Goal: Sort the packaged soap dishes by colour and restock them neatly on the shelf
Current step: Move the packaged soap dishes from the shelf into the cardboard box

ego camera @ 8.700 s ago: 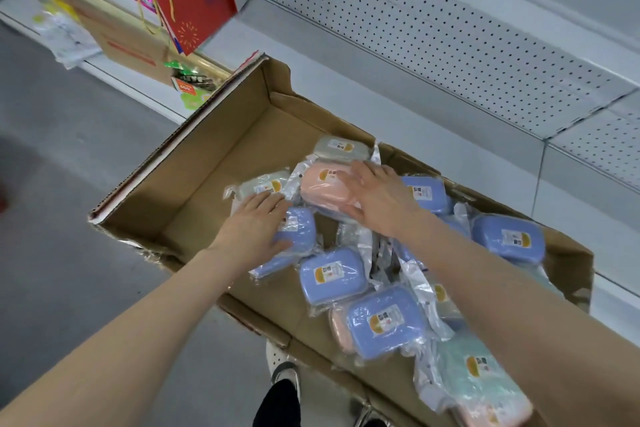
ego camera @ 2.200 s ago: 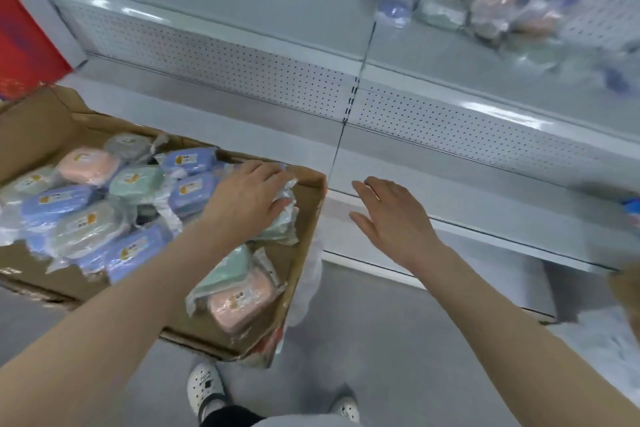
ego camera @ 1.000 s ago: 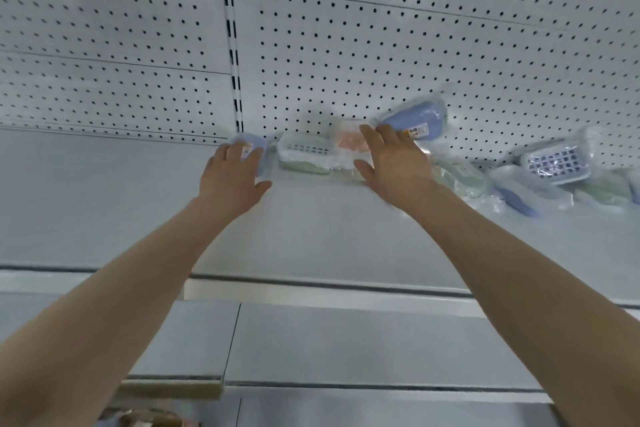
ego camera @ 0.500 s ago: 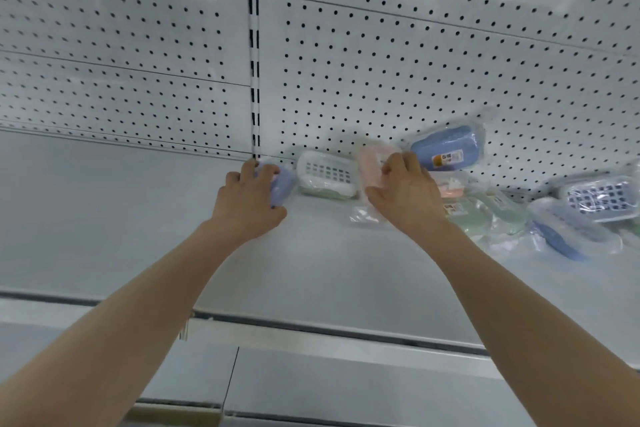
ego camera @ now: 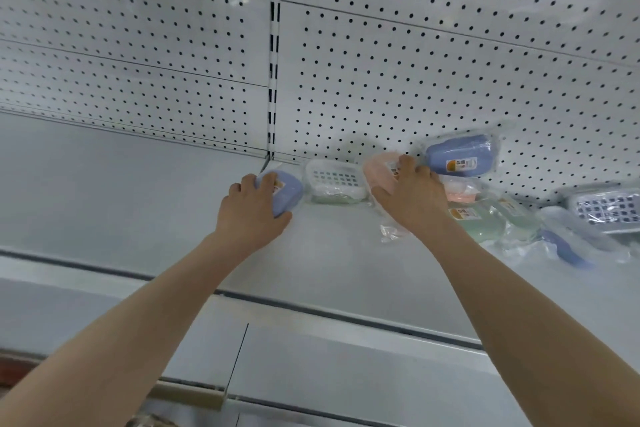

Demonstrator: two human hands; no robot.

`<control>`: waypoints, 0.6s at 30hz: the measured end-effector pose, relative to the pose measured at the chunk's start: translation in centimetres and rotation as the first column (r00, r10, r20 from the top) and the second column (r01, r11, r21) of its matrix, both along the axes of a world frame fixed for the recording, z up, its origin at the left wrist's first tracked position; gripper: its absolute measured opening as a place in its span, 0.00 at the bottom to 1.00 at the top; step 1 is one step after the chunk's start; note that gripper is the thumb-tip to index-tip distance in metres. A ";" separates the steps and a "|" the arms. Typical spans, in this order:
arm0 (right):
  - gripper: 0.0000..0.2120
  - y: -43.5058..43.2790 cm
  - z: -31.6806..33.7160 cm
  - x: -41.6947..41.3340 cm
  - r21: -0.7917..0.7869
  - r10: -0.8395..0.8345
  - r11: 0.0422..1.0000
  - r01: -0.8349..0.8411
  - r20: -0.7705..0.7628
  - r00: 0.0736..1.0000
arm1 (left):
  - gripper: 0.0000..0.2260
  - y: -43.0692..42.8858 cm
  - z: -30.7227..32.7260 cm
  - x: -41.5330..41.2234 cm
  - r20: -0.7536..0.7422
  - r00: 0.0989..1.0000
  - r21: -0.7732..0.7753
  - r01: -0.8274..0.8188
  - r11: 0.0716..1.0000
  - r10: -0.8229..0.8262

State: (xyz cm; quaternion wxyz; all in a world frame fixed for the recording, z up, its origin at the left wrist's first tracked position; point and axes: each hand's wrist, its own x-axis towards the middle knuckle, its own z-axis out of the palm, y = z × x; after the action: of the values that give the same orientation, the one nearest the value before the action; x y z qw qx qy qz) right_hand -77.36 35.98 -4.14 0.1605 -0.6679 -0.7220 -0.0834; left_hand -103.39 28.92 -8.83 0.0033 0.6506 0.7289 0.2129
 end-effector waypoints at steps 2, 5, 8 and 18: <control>0.32 -1.1 0.1 0.1 0.111 0.072 0.991 -0.069 -0.018 0.997 | 0.28 -1.8 0.3 0.0 -0.012 1.000 0.059 -0.004 0.998 0.004; 0.32 -3.4 0.2 0.5 0.242 0.179 0.953 -0.182 0.036 0.983 | 0.28 -5.1 1.1 0.4 -0.039 0.999 0.122 -0.015 0.992 0.020; 0.32 -6.5 0.5 1.1 0.282 0.226 0.932 -0.227 0.034 0.973 | 0.27 -9.0 1.7 1.4 -0.039 0.998 0.189 -0.034 0.981 0.042; 0.35 -21.5 -2.3 2.9 0.265 0.380 0.897 -0.353 -0.057 0.923 | 0.26 -25.5 -0.2 6.0 0.055 0.996 0.202 -0.084 0.976 0.074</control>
State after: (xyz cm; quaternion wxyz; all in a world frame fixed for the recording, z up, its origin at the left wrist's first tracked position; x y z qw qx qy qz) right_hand -74.43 14.46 -6.48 0.2944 -0.4978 -0.8089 -0.1060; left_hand -97.40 3.44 -9.08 -0.0549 0.6127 0.7283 0.3020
